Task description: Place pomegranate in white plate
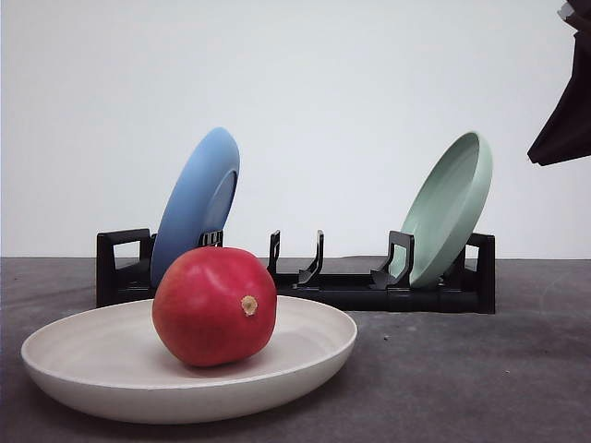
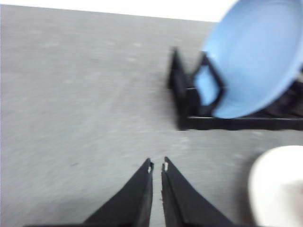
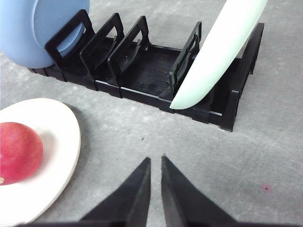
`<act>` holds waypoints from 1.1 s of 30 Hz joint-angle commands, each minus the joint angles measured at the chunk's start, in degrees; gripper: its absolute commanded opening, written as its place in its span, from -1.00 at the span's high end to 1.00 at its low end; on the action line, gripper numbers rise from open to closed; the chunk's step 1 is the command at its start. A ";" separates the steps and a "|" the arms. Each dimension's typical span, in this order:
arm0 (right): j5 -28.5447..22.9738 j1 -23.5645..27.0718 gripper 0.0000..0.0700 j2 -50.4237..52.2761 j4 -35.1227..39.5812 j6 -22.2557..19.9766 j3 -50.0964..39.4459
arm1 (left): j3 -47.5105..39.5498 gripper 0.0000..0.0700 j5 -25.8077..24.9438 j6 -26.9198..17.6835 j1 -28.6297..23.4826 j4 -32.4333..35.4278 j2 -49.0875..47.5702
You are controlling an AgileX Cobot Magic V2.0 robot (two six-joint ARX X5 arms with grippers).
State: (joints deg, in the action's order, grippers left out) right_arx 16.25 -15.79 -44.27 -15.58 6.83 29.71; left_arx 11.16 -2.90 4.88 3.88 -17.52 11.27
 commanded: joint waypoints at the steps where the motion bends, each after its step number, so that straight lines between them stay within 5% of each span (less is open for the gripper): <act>1: -0.15 -0.18 0.90 -0.17 0.61 -0.22 0.15 | -1.55 0.96 0.11 -1.20 -1.11 0.70 -2.45; 9: -0.13 -0.17 0.90 -0.17 0.61 -0.22 0.15 | -6.65 0.96 0.09 -3.03 -4.03 0.72 -10.93; 19: -0.07 -0.19 0.90 -0.17 0.60 -0.22 0.15 | -10.47 0.96 0.09 -5.66 -4.31 7.04 -11.13; 33: 0.04 -0.20 0.90 -0.17 0.60 -0.22 0.15 | -10.47 0.96 0.09 -5.67 -4.20 6.88 -11.09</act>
State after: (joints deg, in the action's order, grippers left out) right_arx 16.29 -15.79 -44.27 -15.59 6.83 29.71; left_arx 1.32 -2.86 -0.41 -0.34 -10.50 0.21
